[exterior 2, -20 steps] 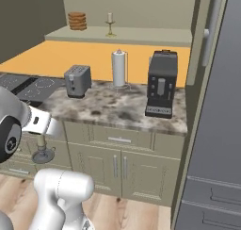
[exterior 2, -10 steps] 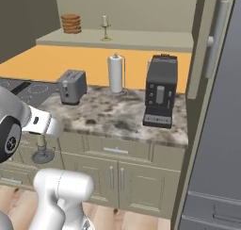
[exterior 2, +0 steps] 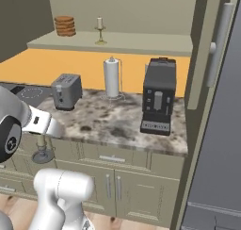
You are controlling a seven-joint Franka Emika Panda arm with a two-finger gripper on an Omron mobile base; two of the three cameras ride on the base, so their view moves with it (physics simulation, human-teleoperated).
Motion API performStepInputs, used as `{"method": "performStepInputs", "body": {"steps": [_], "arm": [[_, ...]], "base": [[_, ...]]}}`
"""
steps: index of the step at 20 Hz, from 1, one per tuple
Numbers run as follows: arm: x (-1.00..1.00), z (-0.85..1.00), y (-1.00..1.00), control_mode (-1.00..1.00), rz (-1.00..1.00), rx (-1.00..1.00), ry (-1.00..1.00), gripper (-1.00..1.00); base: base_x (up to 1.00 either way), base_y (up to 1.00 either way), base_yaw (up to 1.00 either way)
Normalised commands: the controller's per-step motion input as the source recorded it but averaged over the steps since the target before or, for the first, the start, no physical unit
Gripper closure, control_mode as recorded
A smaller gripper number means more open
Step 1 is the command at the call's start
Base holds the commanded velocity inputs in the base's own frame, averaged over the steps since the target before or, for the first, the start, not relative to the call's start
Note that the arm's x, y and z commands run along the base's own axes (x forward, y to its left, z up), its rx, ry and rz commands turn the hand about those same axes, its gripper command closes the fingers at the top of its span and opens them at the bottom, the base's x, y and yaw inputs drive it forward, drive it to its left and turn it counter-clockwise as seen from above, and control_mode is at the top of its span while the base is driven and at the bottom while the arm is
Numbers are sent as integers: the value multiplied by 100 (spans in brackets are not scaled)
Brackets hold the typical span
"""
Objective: Pick the candle and candle from the dining table and place them in the open cabinet. Close the cabinet after placing the objects.
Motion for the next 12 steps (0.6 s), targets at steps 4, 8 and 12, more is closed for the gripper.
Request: {"method": "performStepInputs", "body": {"steps": [4,8,12], "arm": [[0,0,0,100,0,0,0,100],[0,0,0,100,0,0,0,100],[0,0,0,100,0,0,0,100]], "base": [[24,0,-2],[31,6,-4],[41,11,-5]]}}
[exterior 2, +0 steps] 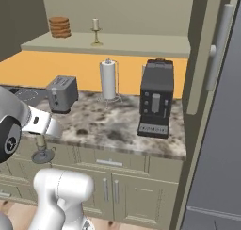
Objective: Pick the candle and candle from the dining table and place them in the open cabinet. Close the cabinet after placing the objects.
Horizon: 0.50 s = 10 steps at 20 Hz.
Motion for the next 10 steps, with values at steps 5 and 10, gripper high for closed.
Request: {"method": "performStepInputs", "body": {"steps": [5,10], "arm": [[0,0,0,100,0,0,0,100],[0,0,0,100,0,0,0,100]], "base": [[44,14,-4],[37,20,-3]]}}
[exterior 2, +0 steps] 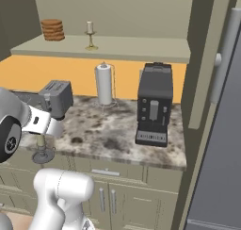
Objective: Pick the candle and candle from the dining table and place them in the open cabinet. Close the cabinet after placing the objects.
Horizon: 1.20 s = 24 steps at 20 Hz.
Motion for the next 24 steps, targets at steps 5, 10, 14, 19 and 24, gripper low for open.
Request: {"method": "performStepInputs", "body": {"steps": [5,10,14,19,24], "arm": [[0,0,0,100,0,0,0,100],[0,0,0,100,0,0,0,100],[0,0,0,100,0,0,0,100],[0,0,0,100,0,0,0,100],[0,0,0,100,0,0,0,100]], "base": [[35,23,-5],[30,22,-7],[26,22,-7],[27,31,-7],[27,34,-1]]}}
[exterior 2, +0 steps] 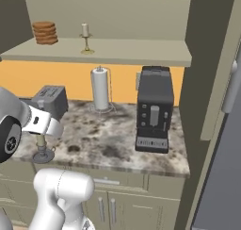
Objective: Pick the candle and candle from the dining table and place them in the open cabinet. Close the cabinet after placing the objects.
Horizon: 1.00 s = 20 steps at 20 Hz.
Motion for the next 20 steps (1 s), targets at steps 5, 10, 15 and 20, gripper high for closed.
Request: {"method": "performStepInputs", "body": {"steps": [5,10,15,20], "arm": [[0,0,0,100,0,0,0,100],[0,0,0,100,0,0,0,100],[0,0,0,100,0,0,0,100],[0,0,0,100,0,0,0,100]], "base": [[26,15,0],[27,0,0],[16,0,0],[13,0,0]]}}
